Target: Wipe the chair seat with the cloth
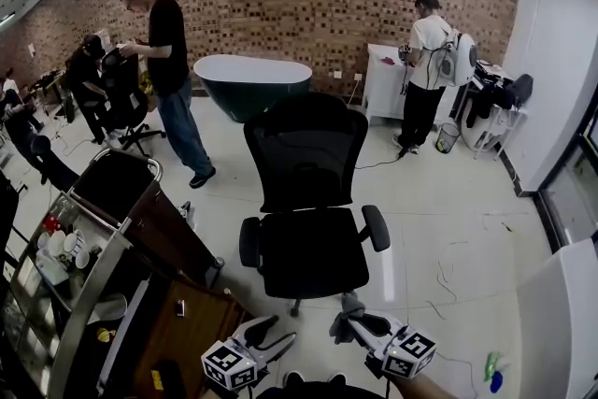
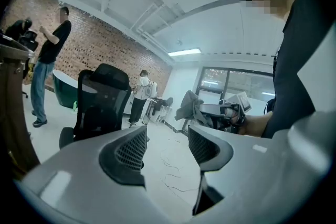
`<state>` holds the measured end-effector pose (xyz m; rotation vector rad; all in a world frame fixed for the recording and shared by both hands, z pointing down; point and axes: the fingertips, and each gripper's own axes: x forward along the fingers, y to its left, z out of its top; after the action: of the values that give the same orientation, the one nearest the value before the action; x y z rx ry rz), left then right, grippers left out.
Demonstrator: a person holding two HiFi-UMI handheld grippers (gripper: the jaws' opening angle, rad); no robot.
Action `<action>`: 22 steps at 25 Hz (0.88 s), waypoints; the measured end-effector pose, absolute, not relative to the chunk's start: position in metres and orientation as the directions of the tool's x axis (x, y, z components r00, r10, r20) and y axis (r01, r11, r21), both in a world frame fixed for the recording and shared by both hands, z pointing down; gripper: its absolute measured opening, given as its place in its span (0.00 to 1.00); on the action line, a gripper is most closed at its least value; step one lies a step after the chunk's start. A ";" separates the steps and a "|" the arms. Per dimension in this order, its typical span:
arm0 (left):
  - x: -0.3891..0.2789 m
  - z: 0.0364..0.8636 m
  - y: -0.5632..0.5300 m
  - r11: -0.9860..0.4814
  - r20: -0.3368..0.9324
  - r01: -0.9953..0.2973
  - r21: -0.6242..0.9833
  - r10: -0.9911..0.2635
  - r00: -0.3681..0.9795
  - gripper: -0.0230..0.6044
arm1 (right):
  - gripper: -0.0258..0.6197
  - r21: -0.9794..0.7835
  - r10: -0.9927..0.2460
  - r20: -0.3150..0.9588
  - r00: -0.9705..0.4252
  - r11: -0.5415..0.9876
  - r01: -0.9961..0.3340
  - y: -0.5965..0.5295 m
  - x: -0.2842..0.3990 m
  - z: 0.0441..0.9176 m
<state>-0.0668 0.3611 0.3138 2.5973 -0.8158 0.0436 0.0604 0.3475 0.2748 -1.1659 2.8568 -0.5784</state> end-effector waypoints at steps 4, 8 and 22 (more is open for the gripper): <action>-0.048 0.301 0.371 -0.745 0.127 -0.560 0.362 -0.556 0.822 0.47 | 0.11 -0.302 -0.650 0.124 -0.750 0.695 -0.652 0.360 0.070 0.261; -0.034 0.291 0.377 -0.741 0.115 -0.568 0.358 -0.569 0.814 0.47 | 0.11 -0.282 -0.634 0.129 -0.762 0.714 -0.642 0.369 0.083 0.256; -0.016 0.284 0.386 -0.750 0.103 -0.581 0.317 -0.581 0.807 0.47 | 0.10 -0.266 -0.584 0.091 -0.807 0.766 -0.585 0.382 0.094 0.244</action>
<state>-0.0161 0.3859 0.2838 2.6590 -0.8829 -0.0032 0.0938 0.3815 0.2437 -0.9774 2.9556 -0.4466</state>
